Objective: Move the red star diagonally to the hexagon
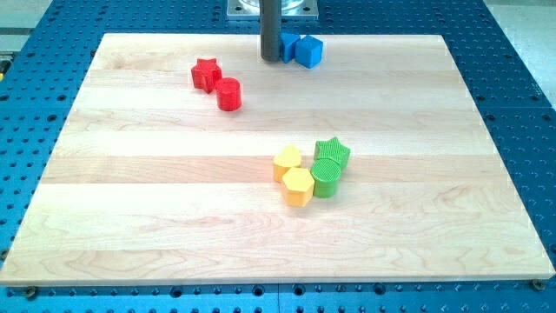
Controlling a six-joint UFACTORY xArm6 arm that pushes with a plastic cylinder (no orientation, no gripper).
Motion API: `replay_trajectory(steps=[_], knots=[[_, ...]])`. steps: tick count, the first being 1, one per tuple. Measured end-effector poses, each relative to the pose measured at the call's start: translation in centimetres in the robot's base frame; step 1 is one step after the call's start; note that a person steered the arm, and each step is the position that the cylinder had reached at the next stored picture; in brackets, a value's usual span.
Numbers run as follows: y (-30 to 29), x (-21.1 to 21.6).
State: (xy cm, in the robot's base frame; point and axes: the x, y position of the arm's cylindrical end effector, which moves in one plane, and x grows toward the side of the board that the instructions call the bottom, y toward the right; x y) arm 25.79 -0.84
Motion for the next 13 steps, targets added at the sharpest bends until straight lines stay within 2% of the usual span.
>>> replay_trajectory(steps=[1, 2, 3, 4, 5, 7, 8, 9, 11, 13], knots=[[-1.5, 1.5], [-7.5, 3.9], [-9.5, 0.1], [-16.3, 5.7], [-16.3, 9.3], [-14.5, 4.7], [-14.8, 5.2], [-12.6, 7.8], [-11.6, 15.6], [-7.1, 20.2]])
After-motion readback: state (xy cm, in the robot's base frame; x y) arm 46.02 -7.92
